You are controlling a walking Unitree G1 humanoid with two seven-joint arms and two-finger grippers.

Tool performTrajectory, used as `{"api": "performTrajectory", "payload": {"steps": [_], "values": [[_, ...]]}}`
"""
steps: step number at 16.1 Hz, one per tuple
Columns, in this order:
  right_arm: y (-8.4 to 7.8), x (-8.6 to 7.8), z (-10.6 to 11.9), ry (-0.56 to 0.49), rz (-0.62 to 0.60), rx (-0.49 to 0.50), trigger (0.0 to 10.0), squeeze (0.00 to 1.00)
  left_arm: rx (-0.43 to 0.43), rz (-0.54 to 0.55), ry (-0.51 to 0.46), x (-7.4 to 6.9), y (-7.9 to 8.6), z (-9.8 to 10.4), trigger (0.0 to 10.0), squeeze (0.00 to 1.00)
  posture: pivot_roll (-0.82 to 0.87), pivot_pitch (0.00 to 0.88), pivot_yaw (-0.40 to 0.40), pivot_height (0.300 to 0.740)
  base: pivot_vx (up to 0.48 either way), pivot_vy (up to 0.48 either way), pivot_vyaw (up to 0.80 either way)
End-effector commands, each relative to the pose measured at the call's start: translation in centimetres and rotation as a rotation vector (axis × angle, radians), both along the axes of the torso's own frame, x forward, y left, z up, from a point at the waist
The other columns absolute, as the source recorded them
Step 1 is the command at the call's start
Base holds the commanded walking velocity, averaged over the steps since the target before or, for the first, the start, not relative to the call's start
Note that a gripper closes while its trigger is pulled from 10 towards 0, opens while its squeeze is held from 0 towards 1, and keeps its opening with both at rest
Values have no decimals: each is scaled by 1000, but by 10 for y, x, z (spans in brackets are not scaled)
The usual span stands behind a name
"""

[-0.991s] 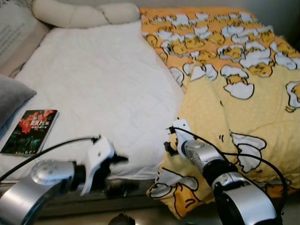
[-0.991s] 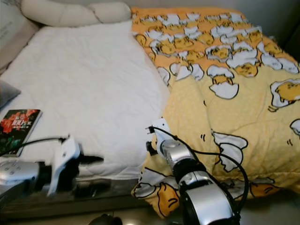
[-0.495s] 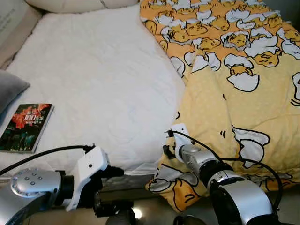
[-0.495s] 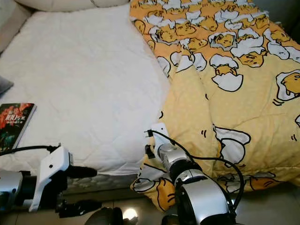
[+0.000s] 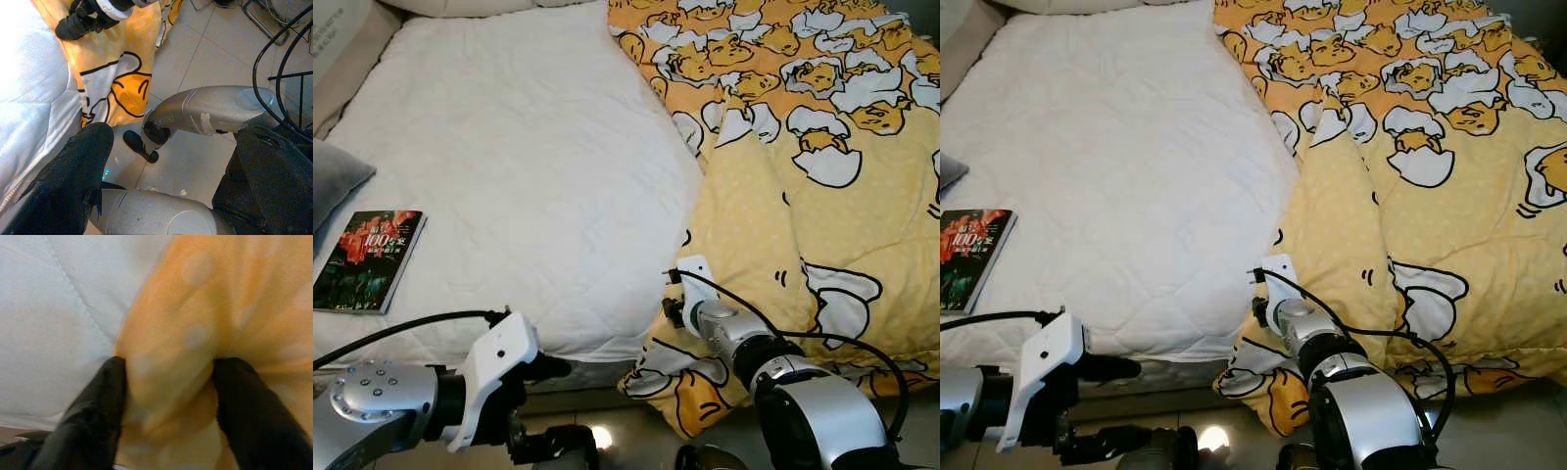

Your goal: Clean up the room

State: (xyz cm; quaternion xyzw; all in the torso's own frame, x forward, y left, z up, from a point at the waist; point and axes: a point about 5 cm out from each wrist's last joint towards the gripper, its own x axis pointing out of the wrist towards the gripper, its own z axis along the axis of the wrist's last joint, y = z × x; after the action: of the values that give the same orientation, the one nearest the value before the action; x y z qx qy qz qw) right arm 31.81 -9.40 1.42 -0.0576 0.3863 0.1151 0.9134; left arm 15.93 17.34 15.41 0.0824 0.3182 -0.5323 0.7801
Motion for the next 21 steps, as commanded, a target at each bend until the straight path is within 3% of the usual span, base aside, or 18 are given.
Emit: {"api": "performTrajectory", "payload": {"steps": [1, 13, 21], "values": [[1, -5, -5, 33, 4, 3, 0, 0, 14, 5, -10, -1, 2, 3, 10000, 1000, 240, 172, 51, 740, 0, 0, 0], [-13, -7, -10, 50, -49, 45, 0, 0, 19, 25, 13, -6, 3, 1, 10000, 1000, 245, 175, 47, 740, 0, 0, 0], [-26, -1, -3, -7, -8, 138, 0, 0, 5, 77, -36, 6, 3, -3, 10000, 1000, 219, 134, 36, 740, 0, 0, 0]]}}
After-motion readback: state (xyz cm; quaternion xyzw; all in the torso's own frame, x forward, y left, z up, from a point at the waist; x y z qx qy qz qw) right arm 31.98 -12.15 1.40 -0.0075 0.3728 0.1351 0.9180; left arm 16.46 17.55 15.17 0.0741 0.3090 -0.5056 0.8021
